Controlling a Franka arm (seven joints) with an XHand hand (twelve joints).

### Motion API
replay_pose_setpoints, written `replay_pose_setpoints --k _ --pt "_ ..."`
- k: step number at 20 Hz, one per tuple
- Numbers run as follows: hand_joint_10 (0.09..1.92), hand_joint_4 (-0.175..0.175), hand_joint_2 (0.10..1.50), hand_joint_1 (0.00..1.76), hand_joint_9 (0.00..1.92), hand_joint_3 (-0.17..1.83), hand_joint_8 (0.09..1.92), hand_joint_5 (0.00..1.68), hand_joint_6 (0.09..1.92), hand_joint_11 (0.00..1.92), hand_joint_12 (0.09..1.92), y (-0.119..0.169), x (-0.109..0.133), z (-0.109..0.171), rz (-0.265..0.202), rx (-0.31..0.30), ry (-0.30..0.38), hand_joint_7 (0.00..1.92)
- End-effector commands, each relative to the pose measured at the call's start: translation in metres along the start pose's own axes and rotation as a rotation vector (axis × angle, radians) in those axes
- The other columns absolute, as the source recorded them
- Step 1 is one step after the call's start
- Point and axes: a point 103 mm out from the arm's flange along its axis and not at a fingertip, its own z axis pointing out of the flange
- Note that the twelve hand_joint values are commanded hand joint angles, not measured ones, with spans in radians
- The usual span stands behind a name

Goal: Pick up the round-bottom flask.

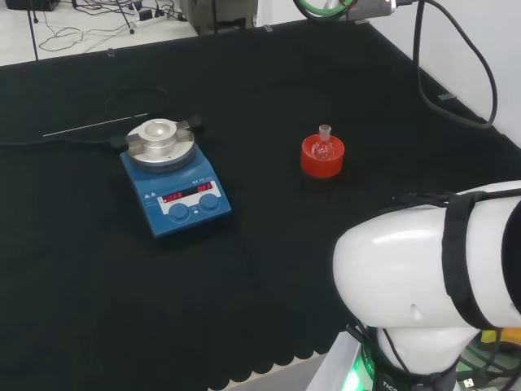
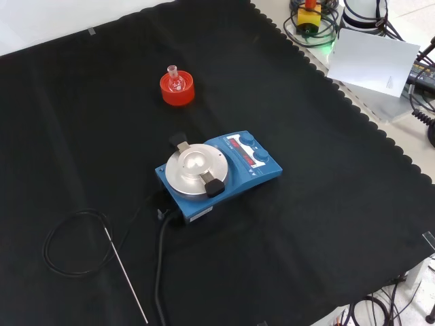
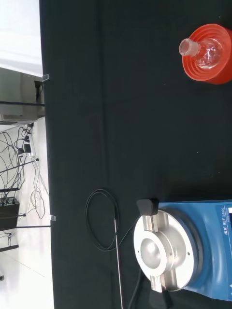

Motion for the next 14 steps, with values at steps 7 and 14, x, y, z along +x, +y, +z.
replay_pose_setpoints --k 7,14 --pt "0.70 -0.019 1.22 0.21 0.24 0.38 0.63 0.43 0.33 0.00 1.39 -0.002 0.014 0.003 0.003 -0.005 -0.011 0.12" --pt "0.69 -0.019 1.23 0.21 0.24 0.37 0.62 0.43 0.33 0.00 1.39 0.005 0.009 0.021 0.040 0.015 0.001 0.12"
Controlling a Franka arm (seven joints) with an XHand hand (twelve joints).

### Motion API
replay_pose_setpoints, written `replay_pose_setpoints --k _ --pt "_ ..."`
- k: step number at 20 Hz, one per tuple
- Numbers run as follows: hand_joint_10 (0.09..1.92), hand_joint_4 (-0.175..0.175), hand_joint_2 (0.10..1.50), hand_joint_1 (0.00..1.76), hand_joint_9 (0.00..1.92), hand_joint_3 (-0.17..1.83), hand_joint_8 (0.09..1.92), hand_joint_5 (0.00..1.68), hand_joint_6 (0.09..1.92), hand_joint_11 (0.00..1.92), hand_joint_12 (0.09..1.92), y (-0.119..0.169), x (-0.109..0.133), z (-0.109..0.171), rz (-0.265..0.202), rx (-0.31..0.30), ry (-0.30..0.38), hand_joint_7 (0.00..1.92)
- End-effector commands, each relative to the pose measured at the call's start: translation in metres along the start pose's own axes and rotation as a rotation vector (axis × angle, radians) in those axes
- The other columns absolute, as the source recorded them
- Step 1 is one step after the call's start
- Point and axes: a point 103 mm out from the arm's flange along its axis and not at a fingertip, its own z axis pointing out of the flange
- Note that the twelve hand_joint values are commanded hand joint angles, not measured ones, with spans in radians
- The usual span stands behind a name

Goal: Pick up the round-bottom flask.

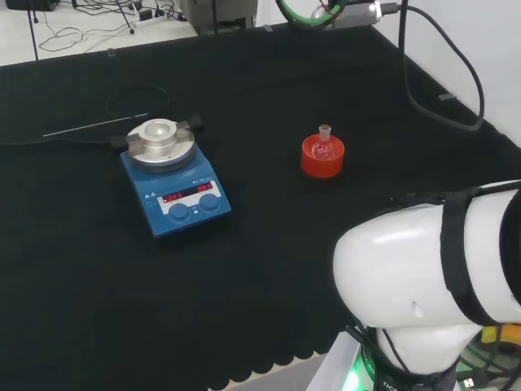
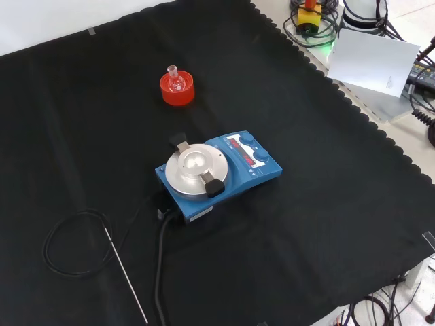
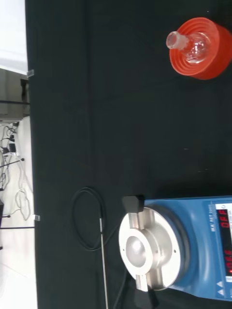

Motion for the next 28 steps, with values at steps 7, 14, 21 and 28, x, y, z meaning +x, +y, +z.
replay_pose_setpoints --k 7,14,21,28 --pt "0.69 -0.019 1.23 0.22 0.24 0.36 0.62 0.43 0.33 0.00 1.38 0.013 -0.020 0.040 0.113 -0.010 0.030 0.12" --pt "0.69 -0.022 1.23 0.25 0.25 0.34 0.62 0.45 0.34 0.00 1.39 0.052 -0.048 0.086 0.159 0.013 0.071 0.14" --pt "0.69 -0.027 1.15 0.41 0.27 0.29 0.63 0.47 0.35 0.00 1.41 0.109 -0.090 0.139 0.168 0.010 0.126 0.16" --pt "0.69 -0.031 1.03 0.52 0.34 0.29 0.65 0.51 0.30 0.03 1.42 0.125 -0.121 0.194 0.209 0.026 0.183 0.21"
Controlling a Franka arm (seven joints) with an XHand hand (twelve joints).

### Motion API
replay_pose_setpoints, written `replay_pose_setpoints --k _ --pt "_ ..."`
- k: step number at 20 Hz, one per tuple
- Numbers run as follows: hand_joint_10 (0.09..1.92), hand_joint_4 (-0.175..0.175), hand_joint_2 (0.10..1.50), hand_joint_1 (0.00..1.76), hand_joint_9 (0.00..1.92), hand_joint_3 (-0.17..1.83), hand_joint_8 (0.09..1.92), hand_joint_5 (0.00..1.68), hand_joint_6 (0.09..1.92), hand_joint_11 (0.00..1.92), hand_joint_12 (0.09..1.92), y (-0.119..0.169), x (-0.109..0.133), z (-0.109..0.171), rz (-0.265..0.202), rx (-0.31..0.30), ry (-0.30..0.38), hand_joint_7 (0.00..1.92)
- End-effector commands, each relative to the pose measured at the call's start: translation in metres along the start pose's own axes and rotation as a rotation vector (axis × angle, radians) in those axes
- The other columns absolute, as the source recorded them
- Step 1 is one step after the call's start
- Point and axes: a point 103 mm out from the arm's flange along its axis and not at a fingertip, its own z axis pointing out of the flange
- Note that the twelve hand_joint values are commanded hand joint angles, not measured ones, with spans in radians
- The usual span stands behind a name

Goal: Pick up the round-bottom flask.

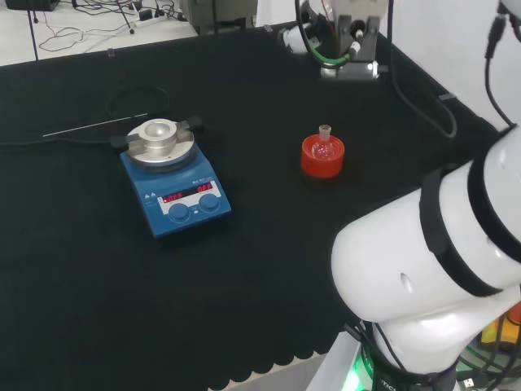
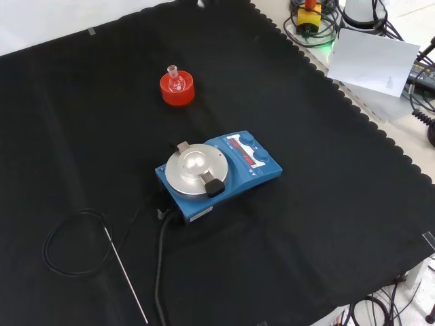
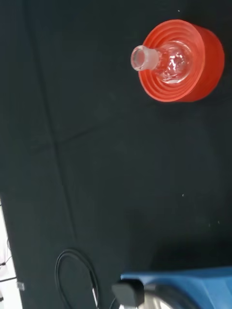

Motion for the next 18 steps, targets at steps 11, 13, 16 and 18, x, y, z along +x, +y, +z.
replay_pose_setpoints --k 11,13,16,18 --pt "0.69 -0.032 0.84 0.74 0.40 0.42 0.68 0.59 0.29 0.05 1.42 0.043 -0.077 0.131 0.104 0.071 0.121 0.26" --pt "0.69 -0.032 0.81 0.74 0.40 0.47 0.68 0.58 0.29 0.05 1.42 0.045 -0.080 0.141 0.111 0.082 0.140 0.26" --pt "0.69 -0.030 0.80 0.75 0.40 0.49 0.68 0.57 0.29 0.05 1.42 0.048 -0.082 0.152 0.119 0.095 0.161 0.26" --pt "0.69 -0.030 0.79 0.76 0.40 0.49 0.68 0.57 0.28 0.05 1.42 0.050 -0.084 0.159 0.114 0.099 0.155 0.26"
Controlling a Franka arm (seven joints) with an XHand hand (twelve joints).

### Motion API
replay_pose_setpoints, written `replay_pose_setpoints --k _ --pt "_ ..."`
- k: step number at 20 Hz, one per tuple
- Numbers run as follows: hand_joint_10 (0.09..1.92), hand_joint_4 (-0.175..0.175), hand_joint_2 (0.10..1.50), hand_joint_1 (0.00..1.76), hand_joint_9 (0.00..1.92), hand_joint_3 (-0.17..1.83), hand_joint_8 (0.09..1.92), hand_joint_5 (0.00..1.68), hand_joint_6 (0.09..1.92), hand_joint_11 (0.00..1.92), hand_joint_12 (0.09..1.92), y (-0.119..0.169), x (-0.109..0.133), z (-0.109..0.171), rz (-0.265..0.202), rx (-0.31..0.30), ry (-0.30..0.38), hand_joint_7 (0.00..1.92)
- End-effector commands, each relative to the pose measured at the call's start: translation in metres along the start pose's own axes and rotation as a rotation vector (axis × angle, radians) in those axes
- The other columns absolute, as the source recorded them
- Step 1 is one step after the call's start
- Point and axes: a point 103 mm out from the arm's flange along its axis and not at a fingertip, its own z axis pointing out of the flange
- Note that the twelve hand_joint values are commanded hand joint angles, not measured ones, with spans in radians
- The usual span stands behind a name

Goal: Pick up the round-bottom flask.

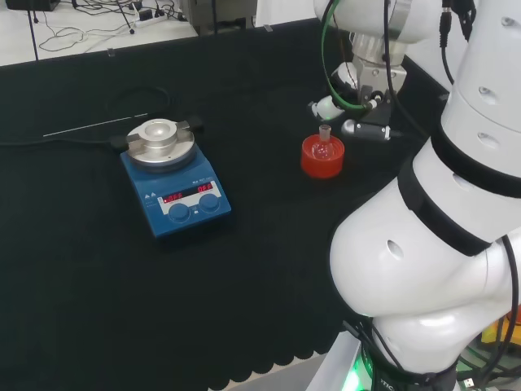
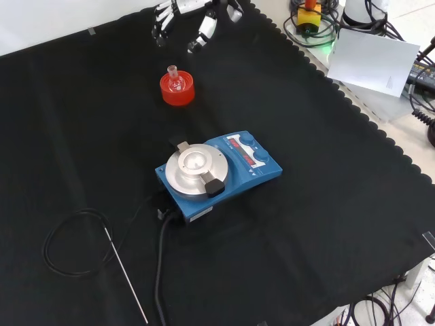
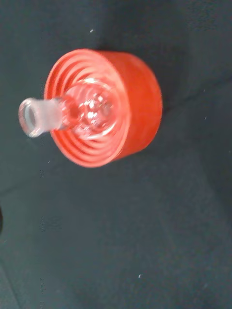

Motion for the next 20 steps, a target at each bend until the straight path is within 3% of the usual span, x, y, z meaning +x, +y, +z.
replay_pose_setpoints --k 1,13,20 --pt "0.69 -0.030 0.78 0.78 0.40 0.49 0.68 0.56 0.28 0.05 1.42 0.015 -0.014 0.030 0.011 0.011 0.049 0.26" --pt "0.70 -0.027 0.71 0.83 0.41 0.57 0.69 0.58 0.29 0.05 1.42 0.035 -0.024 0.058 0.011 0.051 0.057 0.27" --pt "0.70 -0.028 0.70 0.84 0.42 0.58 0.69 0.58 0.30 0.06 1.42 0.040 -0.029 0.062 0.013 0.044 0.057 0.27"
